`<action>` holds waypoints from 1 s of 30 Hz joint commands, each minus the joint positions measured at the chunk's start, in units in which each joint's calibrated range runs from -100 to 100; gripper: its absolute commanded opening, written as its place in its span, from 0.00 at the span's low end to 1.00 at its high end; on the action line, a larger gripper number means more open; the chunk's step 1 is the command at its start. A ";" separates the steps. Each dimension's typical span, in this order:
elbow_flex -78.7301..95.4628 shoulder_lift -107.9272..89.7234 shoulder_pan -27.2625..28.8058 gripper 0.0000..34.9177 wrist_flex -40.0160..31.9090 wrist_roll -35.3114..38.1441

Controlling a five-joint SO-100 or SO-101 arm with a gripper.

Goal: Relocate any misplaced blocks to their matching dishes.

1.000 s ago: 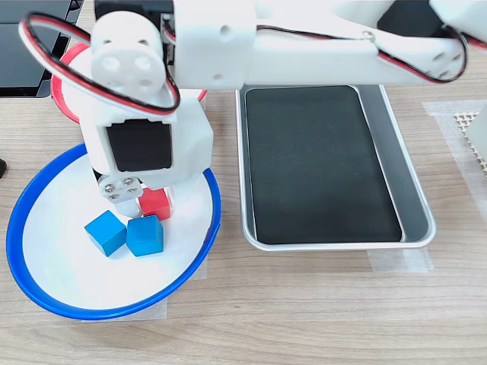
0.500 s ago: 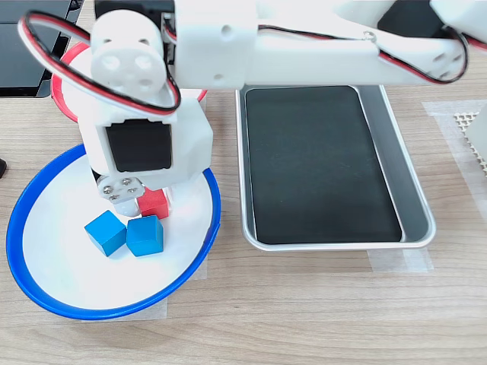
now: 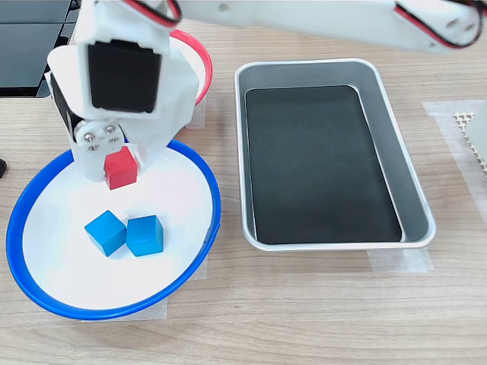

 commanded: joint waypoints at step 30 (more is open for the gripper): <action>7.65 -8.29 12.28 0.01 -2.63 11.82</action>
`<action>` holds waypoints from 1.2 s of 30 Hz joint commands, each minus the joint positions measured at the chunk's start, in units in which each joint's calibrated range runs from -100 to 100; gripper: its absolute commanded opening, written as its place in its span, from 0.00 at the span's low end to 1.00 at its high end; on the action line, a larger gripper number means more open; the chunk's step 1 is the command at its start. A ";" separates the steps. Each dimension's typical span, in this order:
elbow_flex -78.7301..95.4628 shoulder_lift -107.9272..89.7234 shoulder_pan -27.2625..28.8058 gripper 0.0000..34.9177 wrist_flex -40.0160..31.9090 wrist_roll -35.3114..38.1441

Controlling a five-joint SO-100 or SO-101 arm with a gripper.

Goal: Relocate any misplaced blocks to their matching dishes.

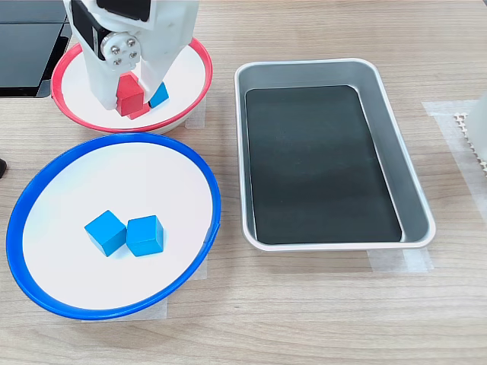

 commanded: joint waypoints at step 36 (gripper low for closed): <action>3.94 2.20 3.50 0.29 -5.97 11.18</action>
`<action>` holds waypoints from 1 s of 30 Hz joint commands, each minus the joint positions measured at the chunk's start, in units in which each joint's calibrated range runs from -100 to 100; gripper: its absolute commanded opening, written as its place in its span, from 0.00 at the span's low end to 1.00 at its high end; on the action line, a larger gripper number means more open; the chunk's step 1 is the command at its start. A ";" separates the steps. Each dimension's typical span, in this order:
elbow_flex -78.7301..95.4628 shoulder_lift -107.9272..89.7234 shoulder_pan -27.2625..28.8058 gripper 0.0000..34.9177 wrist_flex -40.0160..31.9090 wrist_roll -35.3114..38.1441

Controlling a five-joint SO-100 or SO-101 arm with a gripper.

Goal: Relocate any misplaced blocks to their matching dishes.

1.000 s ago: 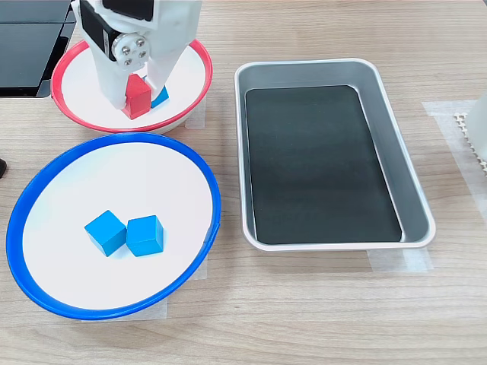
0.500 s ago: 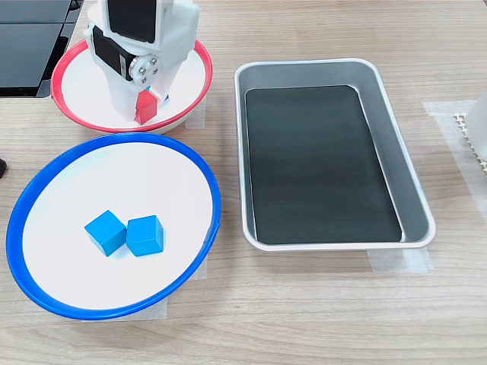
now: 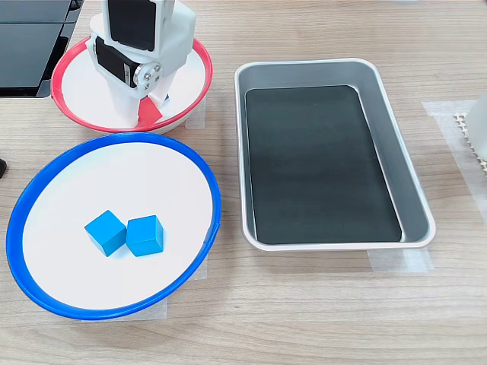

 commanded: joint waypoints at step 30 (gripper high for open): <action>26.72 -21.09 5.02 0.37 -13.96 21.49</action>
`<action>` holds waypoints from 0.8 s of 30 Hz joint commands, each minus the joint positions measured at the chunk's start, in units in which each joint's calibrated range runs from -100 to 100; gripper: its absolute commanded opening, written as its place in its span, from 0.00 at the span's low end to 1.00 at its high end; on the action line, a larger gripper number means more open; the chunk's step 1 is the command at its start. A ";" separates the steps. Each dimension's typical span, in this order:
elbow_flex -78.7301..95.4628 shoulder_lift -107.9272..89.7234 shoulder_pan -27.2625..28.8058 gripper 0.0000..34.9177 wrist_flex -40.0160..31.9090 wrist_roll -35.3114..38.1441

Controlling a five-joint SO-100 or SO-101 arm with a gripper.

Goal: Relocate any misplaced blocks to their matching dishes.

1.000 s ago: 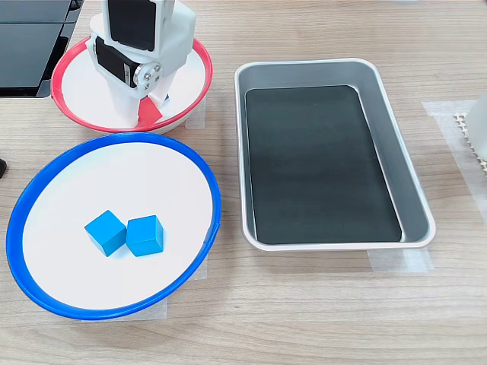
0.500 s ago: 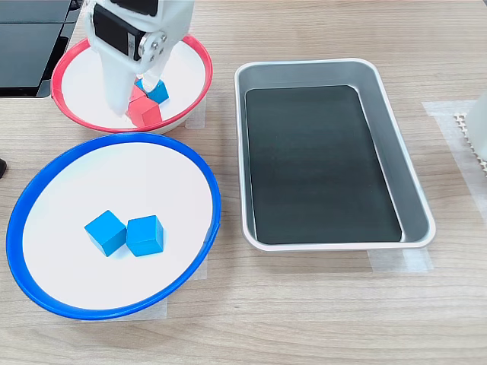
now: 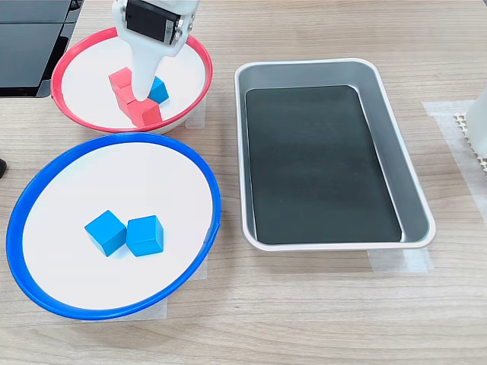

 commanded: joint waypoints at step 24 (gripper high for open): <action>22.34 -12.14 3.51 0.35 -17.88 15.97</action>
